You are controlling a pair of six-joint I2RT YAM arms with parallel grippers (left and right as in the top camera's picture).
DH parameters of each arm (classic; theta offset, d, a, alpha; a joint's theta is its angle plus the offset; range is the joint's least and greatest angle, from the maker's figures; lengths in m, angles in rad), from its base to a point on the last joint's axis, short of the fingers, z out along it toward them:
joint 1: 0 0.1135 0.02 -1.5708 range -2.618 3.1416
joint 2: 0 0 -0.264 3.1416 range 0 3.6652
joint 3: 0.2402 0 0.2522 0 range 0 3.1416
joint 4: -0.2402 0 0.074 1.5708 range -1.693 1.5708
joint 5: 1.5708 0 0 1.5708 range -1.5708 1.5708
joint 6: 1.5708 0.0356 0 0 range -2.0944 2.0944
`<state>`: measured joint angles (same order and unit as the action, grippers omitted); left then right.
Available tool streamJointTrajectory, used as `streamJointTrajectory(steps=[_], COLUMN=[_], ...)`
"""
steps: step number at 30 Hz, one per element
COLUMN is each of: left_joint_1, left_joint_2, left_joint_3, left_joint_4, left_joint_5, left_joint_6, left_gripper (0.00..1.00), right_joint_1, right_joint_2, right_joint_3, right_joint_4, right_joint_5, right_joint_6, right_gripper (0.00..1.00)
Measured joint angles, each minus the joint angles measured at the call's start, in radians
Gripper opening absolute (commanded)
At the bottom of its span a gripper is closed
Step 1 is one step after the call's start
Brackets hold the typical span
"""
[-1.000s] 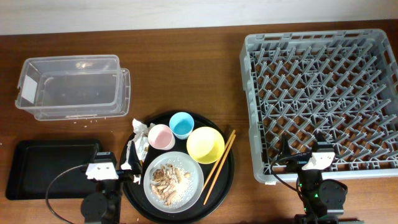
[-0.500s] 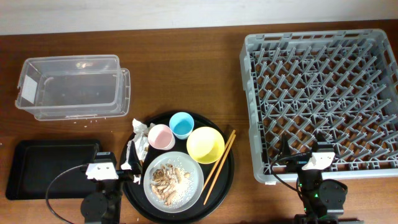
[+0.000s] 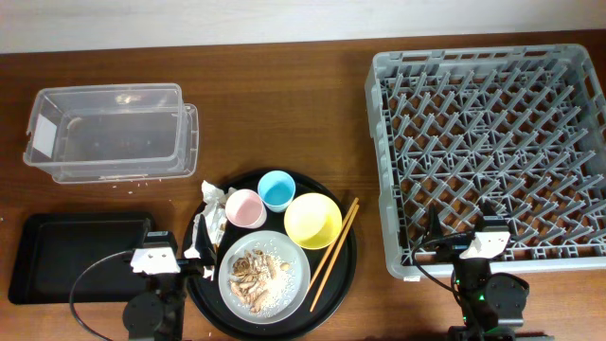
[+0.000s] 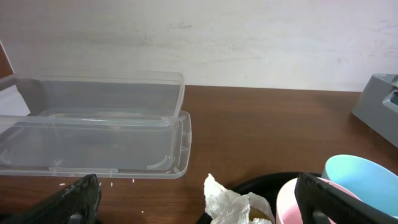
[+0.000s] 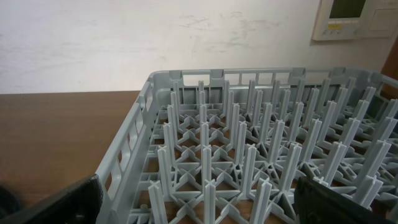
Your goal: Sort waste into correct bins and load items into the dishwasher rack
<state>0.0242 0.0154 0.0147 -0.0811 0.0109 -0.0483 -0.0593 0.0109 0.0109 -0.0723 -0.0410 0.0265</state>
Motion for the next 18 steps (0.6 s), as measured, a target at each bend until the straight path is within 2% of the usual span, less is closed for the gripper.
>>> streamJointTrajectory(steps=[15,17,18], left_joint_1=[0.000,-0.001,-0.001], left_joint_2=[0.000,0.000,0.000], left_joint_3=[0.000,0.000,0.000], left_joint_4=[0.001,0.009,0.018], left_joint_5=[0.003,0.067,0.160], left_joint_6=[0.000,-0.008,-0.033], left_gripper=[0.99,0.99,0.99], right_joint_1=[0.000,0.000,0.000], right_joint_2=[0.000,0.000,0.000], right_joint_3=[0.000,0.000,0.000], right_joint_4=[0.000,0.000,0.000], right_joint_5=[0.000,0.000,0.000], right_joint_6=[0.000,0.000,0.000], right_gripper=[0.99,0.99,0.99])
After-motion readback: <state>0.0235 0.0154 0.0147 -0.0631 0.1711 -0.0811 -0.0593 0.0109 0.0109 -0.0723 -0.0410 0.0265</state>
